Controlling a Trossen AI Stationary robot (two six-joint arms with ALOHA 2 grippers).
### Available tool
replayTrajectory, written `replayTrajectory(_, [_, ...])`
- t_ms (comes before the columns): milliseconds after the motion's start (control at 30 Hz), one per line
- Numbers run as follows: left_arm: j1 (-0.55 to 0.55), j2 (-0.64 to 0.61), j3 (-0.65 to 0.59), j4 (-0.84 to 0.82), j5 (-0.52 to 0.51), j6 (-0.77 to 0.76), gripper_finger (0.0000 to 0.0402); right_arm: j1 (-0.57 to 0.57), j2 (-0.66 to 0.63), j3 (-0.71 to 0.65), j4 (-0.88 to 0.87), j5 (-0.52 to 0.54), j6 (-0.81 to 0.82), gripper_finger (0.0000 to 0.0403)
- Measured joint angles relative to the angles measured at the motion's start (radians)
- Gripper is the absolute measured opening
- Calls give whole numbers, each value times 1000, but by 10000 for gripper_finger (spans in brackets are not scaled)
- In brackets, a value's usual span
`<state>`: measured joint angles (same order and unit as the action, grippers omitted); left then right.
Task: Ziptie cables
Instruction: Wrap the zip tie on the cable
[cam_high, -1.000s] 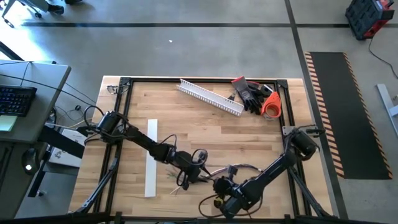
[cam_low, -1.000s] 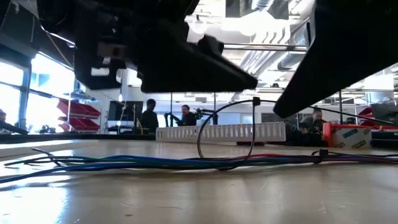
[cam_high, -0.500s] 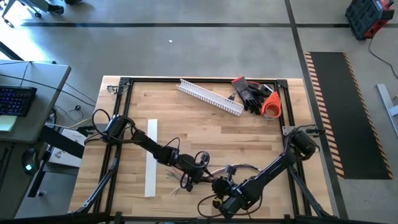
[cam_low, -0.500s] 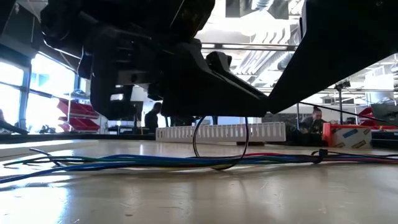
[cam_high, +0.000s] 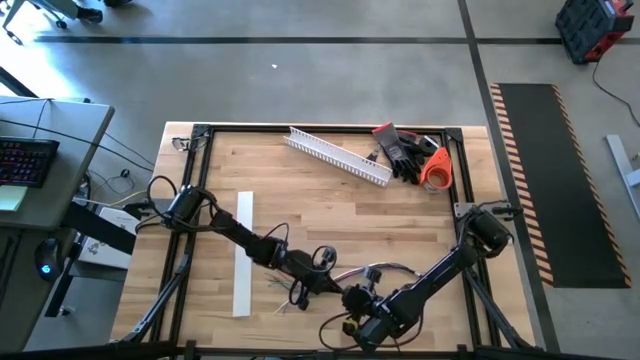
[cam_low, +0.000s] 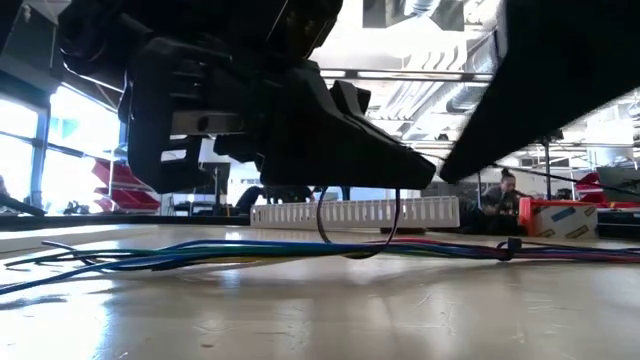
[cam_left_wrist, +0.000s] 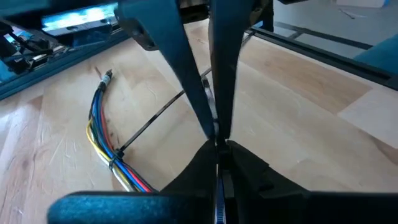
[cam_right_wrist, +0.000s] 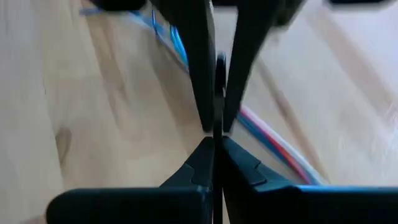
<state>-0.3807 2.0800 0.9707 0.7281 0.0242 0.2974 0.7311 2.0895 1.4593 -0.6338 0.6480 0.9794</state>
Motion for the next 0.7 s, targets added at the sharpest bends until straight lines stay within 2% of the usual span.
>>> replayTrajectory(200, [-1,-27,-30,-2,-8,0,2,54,0,0,-51,-68,126,0])
replayTrajectory(500, [17,-111,-135,15,-37,-8,1,198,0,0,-180,-111,480,0])
replayTrajectory(700, [18,-105,-134,11,-29,-8,0,233,-2,0,-195,-125,537,0])
